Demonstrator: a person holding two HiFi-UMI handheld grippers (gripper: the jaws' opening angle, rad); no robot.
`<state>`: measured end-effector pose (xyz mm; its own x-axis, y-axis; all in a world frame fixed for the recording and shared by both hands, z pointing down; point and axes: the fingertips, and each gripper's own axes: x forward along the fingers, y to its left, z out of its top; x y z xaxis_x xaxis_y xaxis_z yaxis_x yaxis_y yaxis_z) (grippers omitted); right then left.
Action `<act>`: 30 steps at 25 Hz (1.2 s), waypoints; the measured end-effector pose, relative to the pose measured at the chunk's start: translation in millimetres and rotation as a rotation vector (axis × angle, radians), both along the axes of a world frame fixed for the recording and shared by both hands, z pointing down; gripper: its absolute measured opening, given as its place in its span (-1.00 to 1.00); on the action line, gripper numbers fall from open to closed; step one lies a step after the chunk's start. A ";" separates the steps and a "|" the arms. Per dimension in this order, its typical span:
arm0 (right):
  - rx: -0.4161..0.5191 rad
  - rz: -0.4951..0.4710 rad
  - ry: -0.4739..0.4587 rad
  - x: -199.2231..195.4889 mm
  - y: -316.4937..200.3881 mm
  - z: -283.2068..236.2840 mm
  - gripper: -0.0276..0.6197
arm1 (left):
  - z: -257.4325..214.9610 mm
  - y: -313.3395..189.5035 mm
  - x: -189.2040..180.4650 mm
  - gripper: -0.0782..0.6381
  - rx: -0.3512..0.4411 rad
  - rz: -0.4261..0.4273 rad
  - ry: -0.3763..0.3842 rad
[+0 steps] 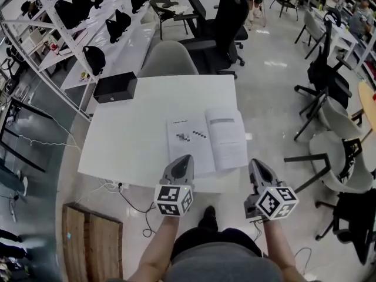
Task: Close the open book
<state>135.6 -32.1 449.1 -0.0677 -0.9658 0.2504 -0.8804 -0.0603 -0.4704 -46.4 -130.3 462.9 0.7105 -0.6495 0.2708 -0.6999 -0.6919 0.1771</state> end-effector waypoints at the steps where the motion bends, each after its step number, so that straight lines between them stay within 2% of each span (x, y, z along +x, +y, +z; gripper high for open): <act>1: -0.002 0.003 -0.004 0.3 -2.4 1.6 -0.90 | 1.2 -2.6 1.2 -0.76 -0.001 0.005 0.000; 18: -0.065 0.045 -0.100 23.5 -12.2 21.8 -0.63 | 12.9 -24.7 25.6 -0.76 -0.026 0.062 -0.023; 30: -0.101 -0.034 -0.153 43.6 -30.4 36.2 -0.49 | 24.8 -30.7 35.0 -0.76 -0.056 0.013 -0.066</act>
<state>179.2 -62.5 485.4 -0.1449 -0.9327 0.3304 -0.8011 -0.0854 -0.5924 -11.4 -161.0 487.7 0.6979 -0.6233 0.3528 -0.7027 -0.6910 0.1693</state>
